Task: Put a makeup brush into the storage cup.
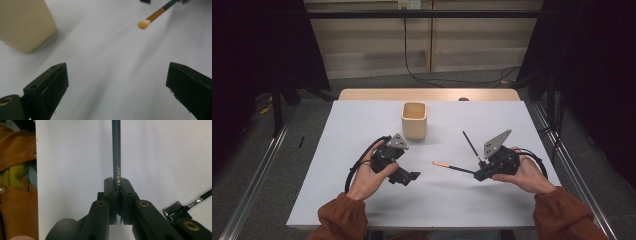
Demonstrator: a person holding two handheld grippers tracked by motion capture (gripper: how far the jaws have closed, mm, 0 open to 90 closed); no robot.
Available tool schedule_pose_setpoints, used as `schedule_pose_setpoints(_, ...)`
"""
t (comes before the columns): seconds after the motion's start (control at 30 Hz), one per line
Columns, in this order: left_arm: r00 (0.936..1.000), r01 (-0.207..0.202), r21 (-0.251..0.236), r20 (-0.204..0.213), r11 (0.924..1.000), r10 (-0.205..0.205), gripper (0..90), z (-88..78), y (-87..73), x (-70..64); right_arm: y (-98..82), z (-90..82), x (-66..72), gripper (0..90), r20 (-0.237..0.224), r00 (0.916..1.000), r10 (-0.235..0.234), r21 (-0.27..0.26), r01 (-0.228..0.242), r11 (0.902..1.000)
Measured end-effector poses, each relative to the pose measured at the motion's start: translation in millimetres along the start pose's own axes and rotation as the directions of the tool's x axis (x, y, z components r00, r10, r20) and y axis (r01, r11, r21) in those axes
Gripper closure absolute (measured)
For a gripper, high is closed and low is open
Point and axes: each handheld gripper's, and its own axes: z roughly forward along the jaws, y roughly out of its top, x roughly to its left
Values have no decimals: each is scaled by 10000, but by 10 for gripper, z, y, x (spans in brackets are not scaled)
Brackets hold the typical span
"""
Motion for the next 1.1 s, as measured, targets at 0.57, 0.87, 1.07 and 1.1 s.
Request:
schedule_pose_setpoints(0.57,9999,22,-857,160,9963,-8,35,7,-131,-57,-179,-20,1,861,-403,9963,754,-2411,-830,9669)
schedule_pose_setpoints(0.87,9997,-105,-951,201,9954,124,35,44,-154,-106,-195,0,58,860,39,9963,855,-3595,-784,9299)
schedule_pose_setpoints(1.07,9997,-101,-1075,210,9942,125,35,49,-152,-121,-208,-31,70,861,-58,9965,831,-4565,-766,8864)
schedule_pose_setpoints(1.1,9997,-97,-1078,224,9941,122,35,49,-153,-120,-212,-36,74,861,44,9957,921,-4707,-792,8787)
